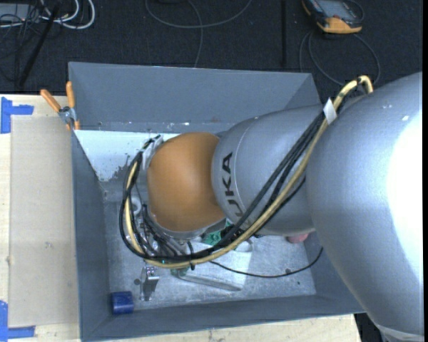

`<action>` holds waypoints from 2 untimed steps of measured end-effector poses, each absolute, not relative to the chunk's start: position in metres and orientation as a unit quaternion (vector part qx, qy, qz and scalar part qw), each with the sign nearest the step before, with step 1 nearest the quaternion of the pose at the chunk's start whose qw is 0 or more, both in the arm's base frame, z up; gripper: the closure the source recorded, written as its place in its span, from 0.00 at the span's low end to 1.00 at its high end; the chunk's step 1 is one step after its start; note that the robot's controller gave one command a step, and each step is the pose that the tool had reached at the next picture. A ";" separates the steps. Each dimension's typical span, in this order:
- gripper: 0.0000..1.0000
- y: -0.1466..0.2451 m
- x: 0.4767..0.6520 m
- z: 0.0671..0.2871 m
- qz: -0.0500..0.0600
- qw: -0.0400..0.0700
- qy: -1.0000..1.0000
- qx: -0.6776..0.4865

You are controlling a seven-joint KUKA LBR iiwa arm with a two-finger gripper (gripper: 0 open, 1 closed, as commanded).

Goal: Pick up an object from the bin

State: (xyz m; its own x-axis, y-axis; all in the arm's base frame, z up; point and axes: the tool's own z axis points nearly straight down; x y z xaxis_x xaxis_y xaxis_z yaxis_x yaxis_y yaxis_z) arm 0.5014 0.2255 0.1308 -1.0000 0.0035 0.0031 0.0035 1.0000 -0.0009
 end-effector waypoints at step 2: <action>0.00 0.119 0.588 0.102 0.001 -0.002 -1.000 -0.007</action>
Offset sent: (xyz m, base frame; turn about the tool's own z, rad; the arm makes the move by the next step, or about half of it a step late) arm 0.0628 -0.0537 -0.0608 0.0184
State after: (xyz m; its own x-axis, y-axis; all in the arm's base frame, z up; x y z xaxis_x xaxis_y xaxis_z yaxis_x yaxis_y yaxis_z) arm 0.5883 0.1190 0.1015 -0.9999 0.0141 -0.0038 0.0141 0.9999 -0.0012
